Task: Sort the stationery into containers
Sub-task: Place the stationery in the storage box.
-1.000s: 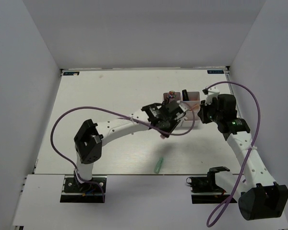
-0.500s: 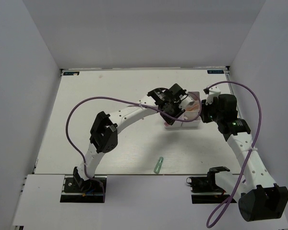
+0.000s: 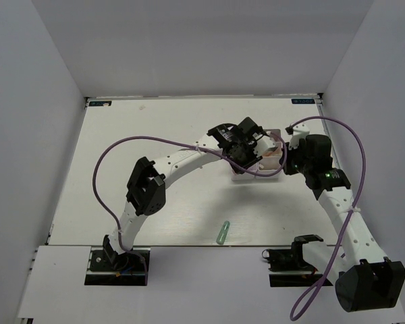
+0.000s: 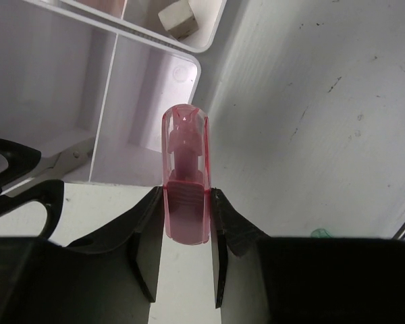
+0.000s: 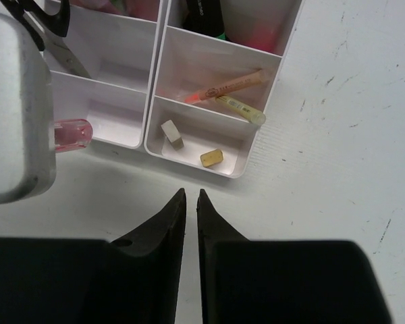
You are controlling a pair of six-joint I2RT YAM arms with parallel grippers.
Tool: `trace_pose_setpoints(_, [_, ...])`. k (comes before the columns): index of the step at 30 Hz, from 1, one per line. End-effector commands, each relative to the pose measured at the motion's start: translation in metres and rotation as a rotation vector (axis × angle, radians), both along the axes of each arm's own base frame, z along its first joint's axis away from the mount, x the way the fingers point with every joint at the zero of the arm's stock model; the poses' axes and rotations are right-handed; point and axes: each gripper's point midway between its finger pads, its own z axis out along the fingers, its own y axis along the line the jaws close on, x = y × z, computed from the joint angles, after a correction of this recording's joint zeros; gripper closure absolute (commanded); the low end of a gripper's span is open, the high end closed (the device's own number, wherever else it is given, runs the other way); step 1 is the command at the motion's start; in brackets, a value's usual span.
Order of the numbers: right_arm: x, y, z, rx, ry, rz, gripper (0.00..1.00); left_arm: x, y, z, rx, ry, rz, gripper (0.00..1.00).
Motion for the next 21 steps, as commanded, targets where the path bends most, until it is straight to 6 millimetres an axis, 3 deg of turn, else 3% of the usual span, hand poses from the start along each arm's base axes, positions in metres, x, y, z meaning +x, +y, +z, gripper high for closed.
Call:
trace_pose_setpoints(1, [0.009,-0.007,0.011,-0.009,-0.063,-0.041,0.85,0.006,-0.008,0.003,-0.021,-0.046,-0.041,0.85])
trace_pose_setpoints(15, [0.013,-0.016,0.011,-0.031,-0.082,-0.094,0.85,0.046,-0.02,-0.015,-0.051,-0.151,0.035,0.86])
trace_pose_setpoints(21, [0.013,-0.017,0.012,-0.03,-0.09,-0.095,0.85,0.053,-0.02,-0.016,-0.052,-0.167,0.038,0.86])
